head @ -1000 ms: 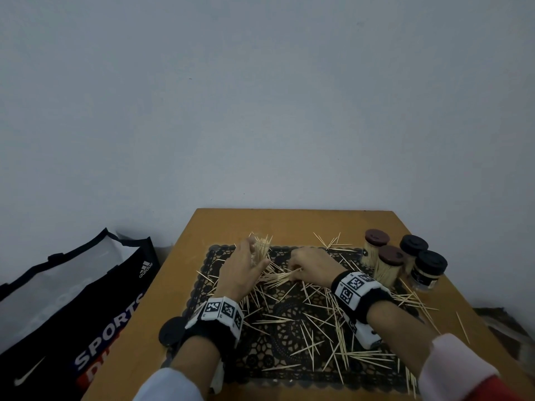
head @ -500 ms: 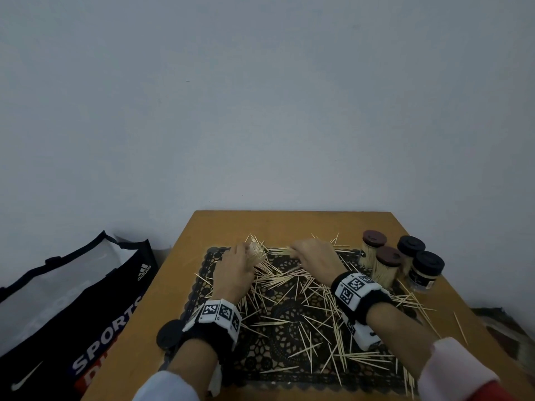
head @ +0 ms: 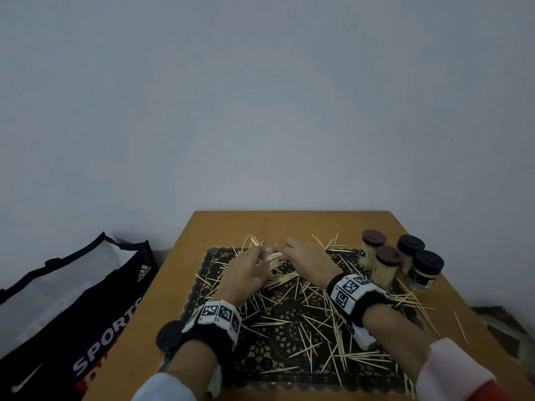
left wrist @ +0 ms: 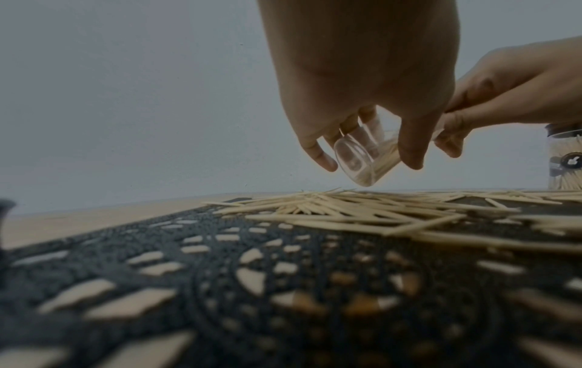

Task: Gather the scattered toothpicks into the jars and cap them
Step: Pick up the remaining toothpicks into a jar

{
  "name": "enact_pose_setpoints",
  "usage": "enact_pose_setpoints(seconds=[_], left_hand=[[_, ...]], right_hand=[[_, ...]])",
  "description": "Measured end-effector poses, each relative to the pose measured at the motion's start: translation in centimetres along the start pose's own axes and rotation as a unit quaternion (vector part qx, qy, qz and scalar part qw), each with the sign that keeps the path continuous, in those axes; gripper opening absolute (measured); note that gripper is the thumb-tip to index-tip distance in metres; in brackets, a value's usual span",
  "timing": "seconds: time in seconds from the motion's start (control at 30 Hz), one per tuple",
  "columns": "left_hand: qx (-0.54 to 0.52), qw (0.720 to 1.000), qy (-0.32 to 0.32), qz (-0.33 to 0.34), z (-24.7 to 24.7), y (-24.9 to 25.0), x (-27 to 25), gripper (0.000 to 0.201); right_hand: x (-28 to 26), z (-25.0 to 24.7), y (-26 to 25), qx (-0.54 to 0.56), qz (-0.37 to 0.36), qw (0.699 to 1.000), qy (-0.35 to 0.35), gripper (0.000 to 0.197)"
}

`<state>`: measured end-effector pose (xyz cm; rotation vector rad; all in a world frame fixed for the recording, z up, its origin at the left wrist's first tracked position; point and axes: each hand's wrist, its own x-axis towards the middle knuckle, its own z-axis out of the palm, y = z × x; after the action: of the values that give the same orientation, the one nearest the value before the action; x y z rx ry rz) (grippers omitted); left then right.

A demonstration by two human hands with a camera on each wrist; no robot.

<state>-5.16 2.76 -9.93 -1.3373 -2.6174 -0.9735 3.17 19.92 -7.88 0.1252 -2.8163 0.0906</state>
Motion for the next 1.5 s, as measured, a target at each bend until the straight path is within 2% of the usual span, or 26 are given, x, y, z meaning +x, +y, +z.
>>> enact_pose_setpoints(seconds=[0.13,0.23,0.33,0.5,0.57,0.67,0.8,0.87,1.13,1.3,1.4,1.5], left_hand=[[0.001,1.000,-0.013,-0.009,0.0,0.0,0.0,0.042],[-0.002,1.000,-0.025,-0.005,0.0,0.2,0.0,0.038],[-0.005,1.000,-0.017,-0.003,0.0,0.2,0.0,0.040],[-0.016,1.000,-0.020,-0.011,-0.1,0.3,0.0,0.050],[-0.026,0.999,-0.023,-0.008,-0.1,0.5,-0.1,0.050],[-0.046,0.998,-0.039,-0.010,0.0,0.5,0.0,0.047],[-0.064,0.996,-0.063,-0.002,0.2,0.4,0.1,0.043],[-0.069,0.995,-0.067,-0.003,0.2,0.4,0.1,0.043],[-0.087,0.994,-0.059,-0.005,0.2,0.3,0.1,0.046],[-0.097,0.993,-0.061,-0.005,0.3,0.6,0.0,0.039],[-0.093,0.994,-0.052,-0.023,0.3,0.4,0.0,0.038],[-0.089,0.995,0.002,-0.046,0.0,0.1,-0.1,0.039]], right_hand=[[-0.1,-0.4,-0.2,0.015,0.000,0.998,-0.054,0.052],[-0.1,-0.5,-0.4,0.052,-0.004,0.996,-0.068,0.070],[0.1,-0.5,-0.5,0.090,0.001,0.994,-0.057,0.081],[0.0,-0.7,-0.5,0.132,-0.008,0.991,0.001,0.084],[-0.1,-0.7,-0.3,0.138,-0.019,0.990,0.029,0.082],[-0.1,-0.6,-0.1,0.135,-0.025,0.987,0.083,0.069],[-0.3,-0.7,0.0,0.132,-0.048,0.983,0.122,0.030],[-0.3,-0.7,0.1,0.110,-0.046,0.984,0.129,0.018],[0.1,-0.1,0.3,0.100,-0.059,0.986,0.121,0.022],[0.0,-0.3,0.3,0.163,-0.061,0.977,0.125,0.029],[-0.1,-0.3,0.5,0.178,-0.013,0.974,0.142,0.032],[0.0,-0.3,0.8,0.182,0.041,0.973,0.134,0.035]])
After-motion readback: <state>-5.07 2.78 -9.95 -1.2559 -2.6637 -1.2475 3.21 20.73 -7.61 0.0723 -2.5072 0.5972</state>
